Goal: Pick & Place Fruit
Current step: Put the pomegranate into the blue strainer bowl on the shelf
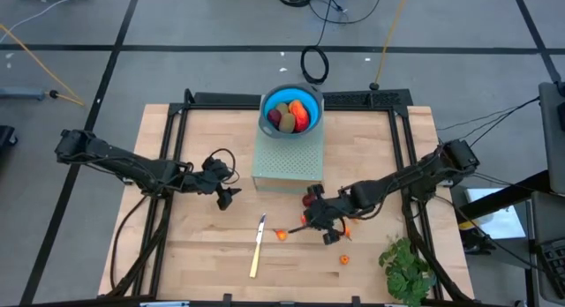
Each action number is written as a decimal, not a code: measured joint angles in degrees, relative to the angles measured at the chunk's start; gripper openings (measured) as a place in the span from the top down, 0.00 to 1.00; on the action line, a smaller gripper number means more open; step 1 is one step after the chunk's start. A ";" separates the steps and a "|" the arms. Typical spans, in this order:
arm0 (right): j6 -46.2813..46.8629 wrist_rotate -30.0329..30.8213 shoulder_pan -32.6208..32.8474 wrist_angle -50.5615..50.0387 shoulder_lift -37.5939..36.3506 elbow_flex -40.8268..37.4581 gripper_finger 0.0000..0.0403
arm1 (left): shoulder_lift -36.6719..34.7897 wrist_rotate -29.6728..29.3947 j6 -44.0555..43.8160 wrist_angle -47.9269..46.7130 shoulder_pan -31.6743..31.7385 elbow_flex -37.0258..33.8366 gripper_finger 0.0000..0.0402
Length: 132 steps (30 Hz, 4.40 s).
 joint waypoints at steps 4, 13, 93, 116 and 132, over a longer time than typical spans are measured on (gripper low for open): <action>-2.96 0.06 -0.02 -5.88 0.00 1.20 0.64 | 0.00 -1.33 -0.86 0.01 0.00 0.00 0.20; -8.56 0.16 0.04 -7.89 -0.01 2.29 0.47 | 0.00 -1.67 -0.92 0.04 0.01 0.00 0.20; -47.84 25.69 4.86 -5.69 8.73 2.29 0.41 | -0.02 -6.53 -2.46 12.67 -3.50 -0.02 0.20; 11.40 22.41 11.74 2.50 3.72 2.25 0.41 | -0.02 -5.62 3.66 22.69 -8.30 -0.02 0.21; 35.99 22.57 12.45 7.45 3.69 2.26 0.41 | -0.02 -6.74 7.02 21.14 -8.86 -0.02 0.21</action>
